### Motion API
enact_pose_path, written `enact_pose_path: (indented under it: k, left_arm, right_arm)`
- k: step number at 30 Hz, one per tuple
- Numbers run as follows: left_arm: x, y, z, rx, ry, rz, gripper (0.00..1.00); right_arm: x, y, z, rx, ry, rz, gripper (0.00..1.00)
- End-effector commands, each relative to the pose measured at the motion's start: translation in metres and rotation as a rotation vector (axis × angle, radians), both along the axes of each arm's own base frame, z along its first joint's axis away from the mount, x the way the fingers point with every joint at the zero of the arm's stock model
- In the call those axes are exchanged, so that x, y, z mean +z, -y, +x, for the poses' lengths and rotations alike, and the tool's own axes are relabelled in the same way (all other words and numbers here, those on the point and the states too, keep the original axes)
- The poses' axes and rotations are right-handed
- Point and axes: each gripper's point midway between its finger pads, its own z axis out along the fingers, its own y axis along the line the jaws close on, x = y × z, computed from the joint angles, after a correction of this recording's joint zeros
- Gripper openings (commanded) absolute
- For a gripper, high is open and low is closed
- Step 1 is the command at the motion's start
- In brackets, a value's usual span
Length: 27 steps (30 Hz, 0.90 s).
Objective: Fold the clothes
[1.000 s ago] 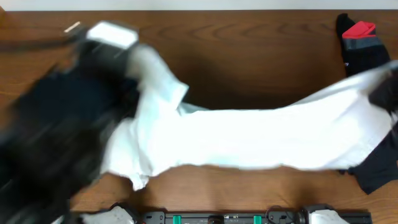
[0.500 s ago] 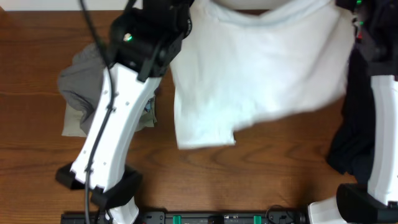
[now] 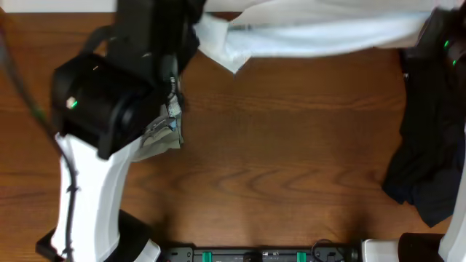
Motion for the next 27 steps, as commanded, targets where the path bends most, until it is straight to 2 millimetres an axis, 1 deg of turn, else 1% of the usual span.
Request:
enact_pose_path:
  k: [1, 2, 4, 6, 7, 8, 10, 11, 12, 13, 15, 16, 17, 19, 20, 21, 22, 23, 24, 27]
  left_arm:
    - [-0.027, 0.017, -0.011, -0.040, -0.124, -0.084, 0.09]
    - [-0.033, 0.020, -0.016, -0.061, -0.162, -0.095, 0.10]
    - [-0.041, 0.019, -0.023, -0.057, -0.206, -0.104, 0.11]
    - [-0.048, 0.015, -0.030, -0.048, -0.244, -0.089, 0.11]
    - [-0.050, 0.013, -0.034, -0.045, -0.261, -0.080, 0.11]
    - [-0.051, 0.012, -0.036, -0.041, -0.268, -0.080, 0.13]
    - [-0.049, 0.011, -0.039, -0.036, -0.264, -0.098, 0.17]
    - [-0.048, 0.013, -0.041, -0.045, -0.265, -0.111, 0.24]
    - [-0.047, 0.013, -0.044, -0.052, -0.265, -0.119, 0.28]
    - [-0.045, 0.012, -0.046, -0.051, -0.263, -0.129, 0.31]
    - [-0.043, 0.010, -0.050, -0.047, -0.258, -0.135, 0.36]
    - [-0.041, 0.009, -0.052, -0.044, -0.253, -0.141, 0.41]
    - [-0.039, 0.007, -0.053, -0.036, -0.247, -0.152, 0.45]
    - [-0.036, 0.005, -0.055, -0.027, -0.237, -0.165, 0.49]
    - [-0.035, 0.004, -0.057, -0.024, -0.233, -0.170, 0.53]
    - [-0.034, 0.004, -0.058, -0.021, -0.229, -0.175, 0.60]
    - [-0.033, 0.002, -0.058, -0.009, -0.224, -0.183, 0.62]
    - [-0.031, -0.005, -0.057, 0.023, -0.211, -0.190, 0.62]
    - [-0.030, -0.010, -0.056, 0.048, -0.204, -0.196, 0.63]
    - [-0.030, -0.031, -0.051, 0.160, -0.189, -0.257, 0.62]
  right_arm:
    - [-0.019, -0.009, -0.013, 0.068, -0.110, 0.002, 0.01]
    - [-0.026, -0.014, -0.019, 0.100, -0.152, 0.009, 0.02]
    - [-0.039, -0.027, -0.031, 0.191, -0.229, 0.027, 0.18]
    - [-0.049, -0.038, -0.042, 0.279, -0.295, 0.039, 0.23]
    - [-0.053, -0.040, -0.048, 0.289, -0.323, 0.045, 0.29]
    - [-0.056, -0.039, -0.053, 0.287, -0.348, 0.047, 0.30]
    - [-0.059, -0.039, -0.057, 0.286, -0.370, 0.050, 0.32]
    - [-0.059, -0.039, -0.058, 0.285, -0.369, 0.051, 0.34]
    - [-0.058, -0.039, -0.059, 0.285, -0.365, 0.050, 0.39]
    - [-0.058, -0.039, -0.059, 0.285, -0.364, 0.051, 0.45]
    - [-0.058, -0.039, -0.059, 0.278, -0.363, 0.057, 0.52]
    - [-0.058, -0.039, -0.058, 0.263, -0.360, 0.071, 0.54]
    - [-0.059, -0.039, -0.056, 0.251, -0.359, 0.084, 0.58]
    - [-0.065, -0.041, -0.050, 0.243, -0.370, 0.106, 0.67]
    - [-0.068, -0.041, -0.047, 0.236, -0.379, 0.117, 0.71]
    - [-0.073, -0.041, -0.043, 0.228, -0.390, 0.126, 0.74]
    - [-0.078, -0.041, -0.039, 0.222, -0.406, 0.133, 0.76]
    - [-0.085, -0.042, -0.035, 0.224, -0.428, 0.139, 0.79]
    - [-0.089, -0.043, -0.033, 0.226, -0.444, 0.148, 0.80]
    - [-0.113, -0.045, -0.022, 0.230, -0.513, 0.197, 0.83]
